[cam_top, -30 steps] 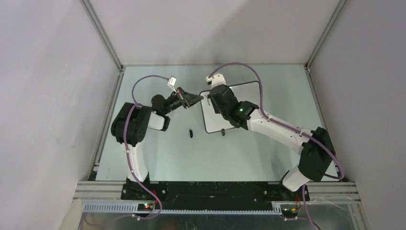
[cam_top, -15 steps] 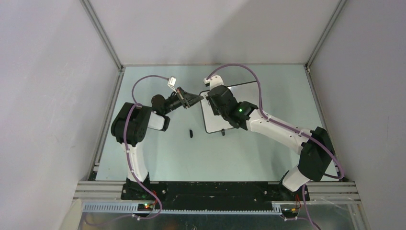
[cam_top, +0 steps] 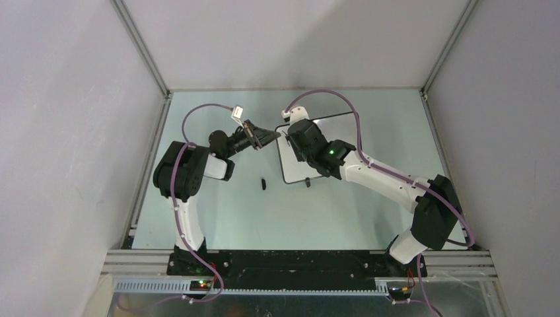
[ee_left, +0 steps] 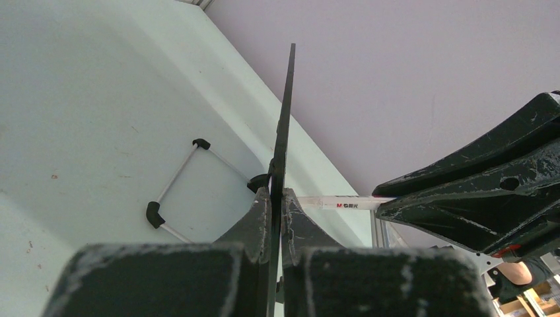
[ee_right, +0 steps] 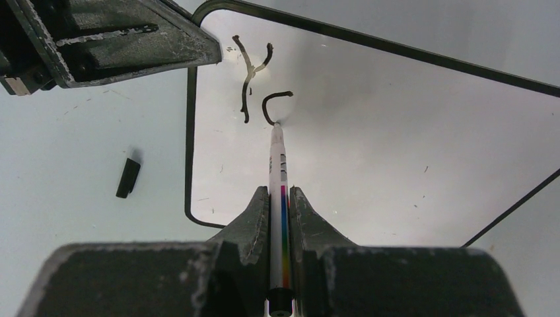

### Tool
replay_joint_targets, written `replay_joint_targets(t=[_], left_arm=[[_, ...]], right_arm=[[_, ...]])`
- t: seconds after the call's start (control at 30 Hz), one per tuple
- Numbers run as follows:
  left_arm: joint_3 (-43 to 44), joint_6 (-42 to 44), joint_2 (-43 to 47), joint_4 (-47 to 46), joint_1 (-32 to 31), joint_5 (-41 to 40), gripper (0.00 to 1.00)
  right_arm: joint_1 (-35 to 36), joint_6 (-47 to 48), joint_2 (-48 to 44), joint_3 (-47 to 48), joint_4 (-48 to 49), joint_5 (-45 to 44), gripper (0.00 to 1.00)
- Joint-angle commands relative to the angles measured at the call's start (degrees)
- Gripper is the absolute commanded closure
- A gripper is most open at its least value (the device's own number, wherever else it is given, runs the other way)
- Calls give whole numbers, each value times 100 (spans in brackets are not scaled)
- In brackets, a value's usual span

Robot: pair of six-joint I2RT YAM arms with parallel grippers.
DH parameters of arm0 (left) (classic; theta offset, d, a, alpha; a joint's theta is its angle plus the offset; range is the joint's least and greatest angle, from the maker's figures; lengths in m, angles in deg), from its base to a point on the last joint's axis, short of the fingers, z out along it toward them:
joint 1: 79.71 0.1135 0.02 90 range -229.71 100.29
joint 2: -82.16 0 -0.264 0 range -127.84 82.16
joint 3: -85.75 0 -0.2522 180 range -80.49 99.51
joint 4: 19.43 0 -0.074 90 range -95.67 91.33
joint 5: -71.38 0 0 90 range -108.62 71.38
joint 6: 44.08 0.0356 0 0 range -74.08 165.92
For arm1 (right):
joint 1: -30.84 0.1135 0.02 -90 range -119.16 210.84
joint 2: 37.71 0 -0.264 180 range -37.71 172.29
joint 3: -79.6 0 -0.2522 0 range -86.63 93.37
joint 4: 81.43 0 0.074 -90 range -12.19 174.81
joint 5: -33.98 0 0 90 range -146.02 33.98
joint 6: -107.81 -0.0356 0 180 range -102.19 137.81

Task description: Write a sentence on the whiteboard

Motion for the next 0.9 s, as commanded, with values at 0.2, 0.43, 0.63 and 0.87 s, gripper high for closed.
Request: replay_joint_targets(t=[0.2, 0.43, 0.63, 0.87], left_arm=[[106, -5, 161, -214, -41, 111, 100], [99, -1, 165, -215, -42, 108, 100], [104, 0, 159, -214, -40, 107, 100], [104, 0, 167, -205, -40, 113, 100]], right_arm=[[-116, -31, 65, 382, 95, -264, 100], [-118, -11, 263, 601, 14, -313, 100], [-108, -11, 300, 663, 13, -274, 100], [-83, -64, 73, 568, 13, -197, 100]])
